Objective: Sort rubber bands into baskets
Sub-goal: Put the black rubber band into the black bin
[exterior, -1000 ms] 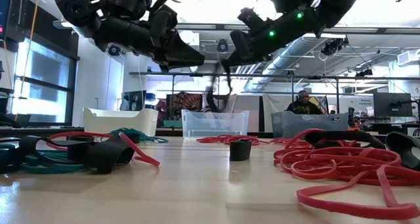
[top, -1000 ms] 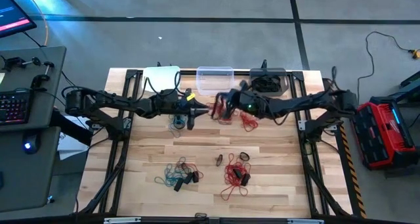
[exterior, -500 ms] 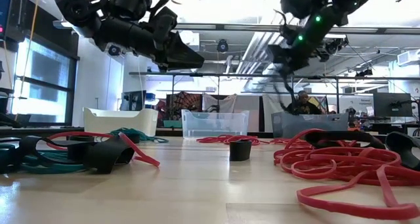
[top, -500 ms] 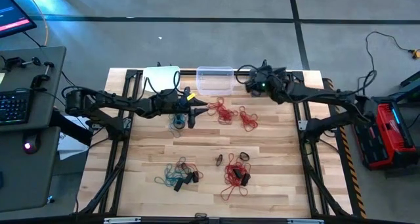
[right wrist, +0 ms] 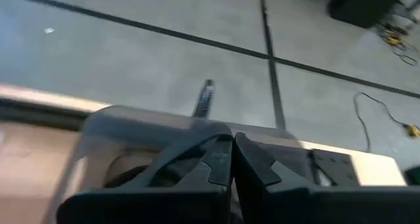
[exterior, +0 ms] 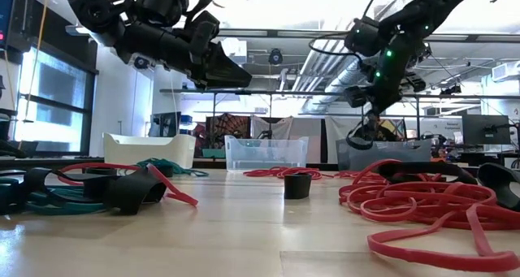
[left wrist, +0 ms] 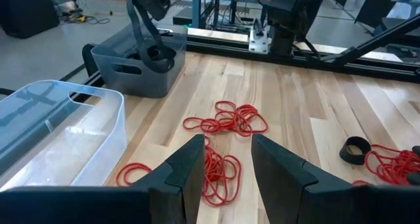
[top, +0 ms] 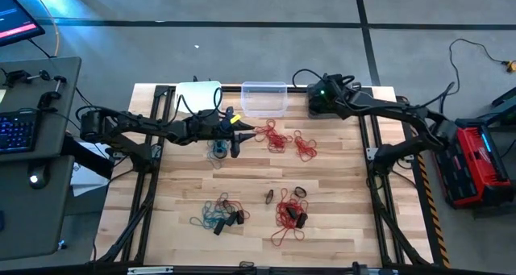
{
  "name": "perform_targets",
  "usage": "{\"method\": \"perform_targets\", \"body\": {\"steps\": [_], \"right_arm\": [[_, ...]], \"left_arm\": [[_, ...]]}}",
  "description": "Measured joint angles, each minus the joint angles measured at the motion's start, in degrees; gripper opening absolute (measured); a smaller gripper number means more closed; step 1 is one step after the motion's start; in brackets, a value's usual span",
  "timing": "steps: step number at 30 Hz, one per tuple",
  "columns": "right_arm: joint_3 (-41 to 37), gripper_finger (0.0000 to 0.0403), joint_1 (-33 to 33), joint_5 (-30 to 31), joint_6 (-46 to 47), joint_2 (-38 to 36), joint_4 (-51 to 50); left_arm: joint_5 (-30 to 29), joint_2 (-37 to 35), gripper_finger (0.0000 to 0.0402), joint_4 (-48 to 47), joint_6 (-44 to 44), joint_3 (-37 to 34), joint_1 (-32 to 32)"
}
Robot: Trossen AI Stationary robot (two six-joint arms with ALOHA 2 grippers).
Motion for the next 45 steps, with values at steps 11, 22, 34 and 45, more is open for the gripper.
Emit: {"method": "perform_targets", "body": {"steps": [11,22,34,45], "right_arm": [[0.0,0.0,-2.5,3.4,7.4,0.0,-6.9],[0.0,0.0,0.3,-4.1,4.8,-1.3,2.6],[0.0,0.0,4.1,-3.5,6.7,-11.0,3.0],[0.0,0.0,3.0,-0.9,7.6,-12.2,0.2]], "left_arm": [[-0.4,0.0,0.012,0.0,0.8,0.0,0.0],[-0.4,0.0,0.012,0.0,0.4,0.0,0.0],[-0.4,0.0,0.012,-0.4,0.4,0.0,0.0],[-0.4,0.0,0.012,-1.7,0.4,0.0,0.0]]}}
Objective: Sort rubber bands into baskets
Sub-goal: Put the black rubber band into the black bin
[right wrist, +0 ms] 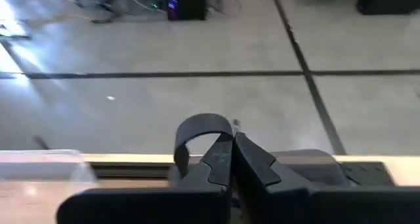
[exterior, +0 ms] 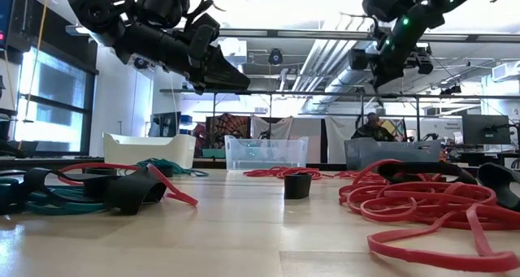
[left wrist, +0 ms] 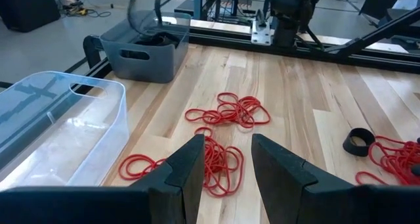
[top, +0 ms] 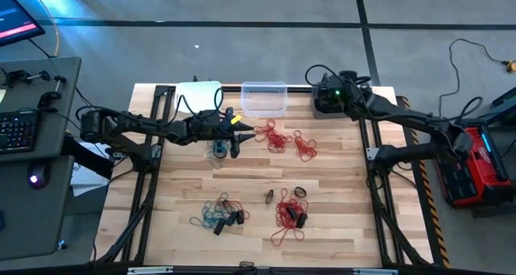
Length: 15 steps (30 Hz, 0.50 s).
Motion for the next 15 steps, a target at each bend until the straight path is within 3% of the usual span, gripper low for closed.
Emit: {"method": "perform_targets", "body": {"steps": [5,15], "right_arm": [[0.0,0.0,-2.8,-0.5,4.4,3.1,-3.1],[0.0,0.0,-4.0,-5.5,4.4,9.9,2.6]], "left_arm": [[0.0,0.0,0.012,0.0,0.0,0.0,0.0],[0.0,0.0,0.012,0.0,-0.1,0.0,0.0]]}}
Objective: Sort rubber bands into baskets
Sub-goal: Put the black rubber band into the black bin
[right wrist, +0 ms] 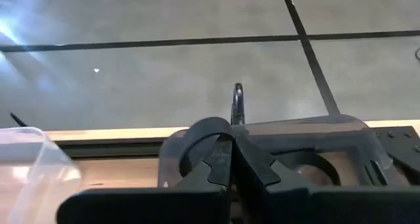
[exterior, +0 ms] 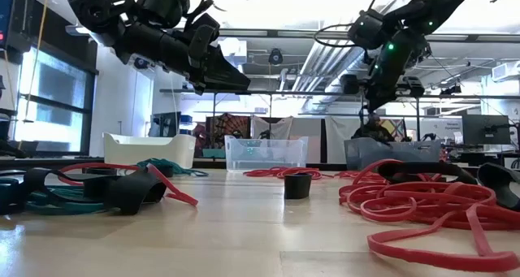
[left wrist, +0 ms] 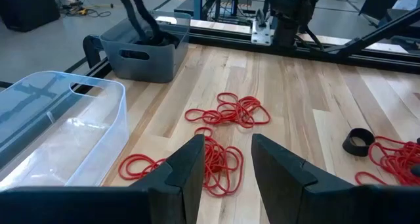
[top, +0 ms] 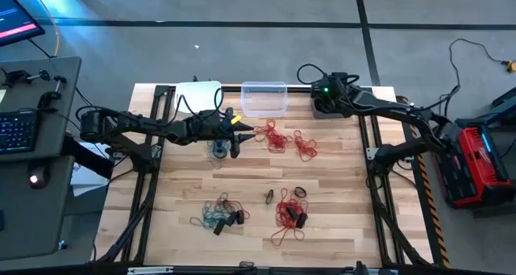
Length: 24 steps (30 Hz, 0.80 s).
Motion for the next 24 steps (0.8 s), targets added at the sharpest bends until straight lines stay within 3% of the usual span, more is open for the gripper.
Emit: {"method": "perform_targets", "body": {"steps": [12,17,20,24], "right_arm": [[0.0,0.0,-5.8,-0.6,-0.2,0.0,-11.3],[0.0,0.0003,-6.9,-3.0,-4.8,1.6,-12.9],[0.0,0.0025,-7.1,-4.3,-6.2,2.9,-12.8],[0.0,0.0085,-7.1,-4.4,-7.4,3.6,-12.7]], "left_arm": [[0.0,0.0,0.012,0.0,0.0,0.0,0.0],[-0.6,0.0,0.012,0.0,0.1,0.0,0.0],[-0.7,0.0,0.012,-0.1,0.1,0.0,0.0],[-0.8,0.0,0.012,-0.8,-0.8,0.0,0.0]]}}
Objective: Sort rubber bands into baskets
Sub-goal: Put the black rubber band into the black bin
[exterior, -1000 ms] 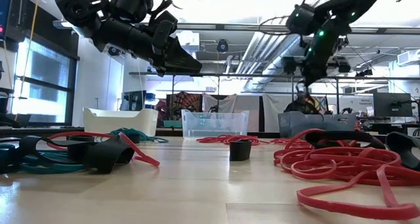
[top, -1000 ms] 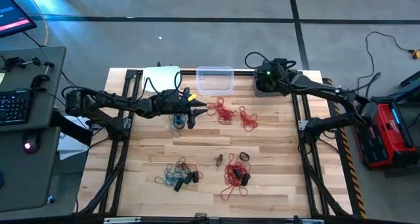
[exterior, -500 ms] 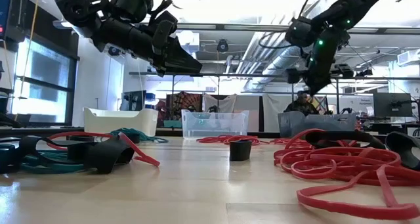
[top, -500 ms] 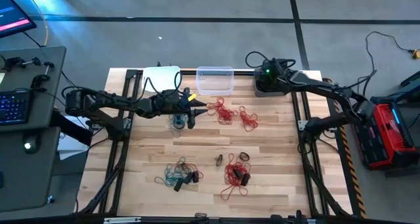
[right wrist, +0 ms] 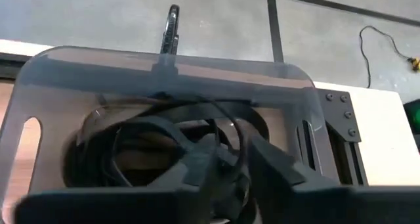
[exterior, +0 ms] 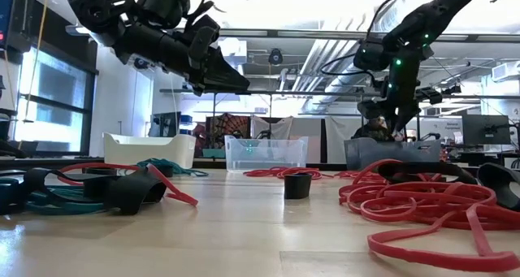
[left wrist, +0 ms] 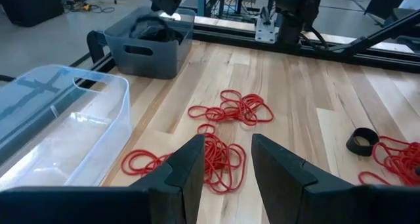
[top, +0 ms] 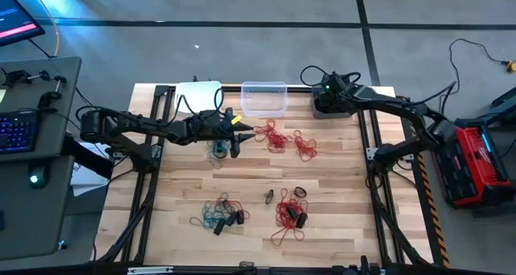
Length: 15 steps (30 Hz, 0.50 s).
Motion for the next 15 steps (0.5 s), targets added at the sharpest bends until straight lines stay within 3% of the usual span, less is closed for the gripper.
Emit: {"method": "perform_targets", "body": {"steps": [4,8,11,15], "right_arm": [[0.0,0.0148,0.0,0.2,-0.3,-1.0,0.1],[0.0,0.0173,0.5,0.1,-2.2,-3.3,0.1],[0.0,0.0152,1.8,-1.4,-5.7,-5.3,0.1],[0.0,0.0069,4.0,-7.2,-9.4,-6.5,1.3]], "left_arm": [[-0.1,0.0,0.012,-1.2,-0.1,0.0,0.0],[-0.1,0.0,0.012,-2.0,-0.1,0.0,0.0],[-0.2,0.0,0.012,-2.0,1.2,0.0,0.0],[-0.5,0.0,0.012,-1.7,2.3,0.0,0.4]]}}
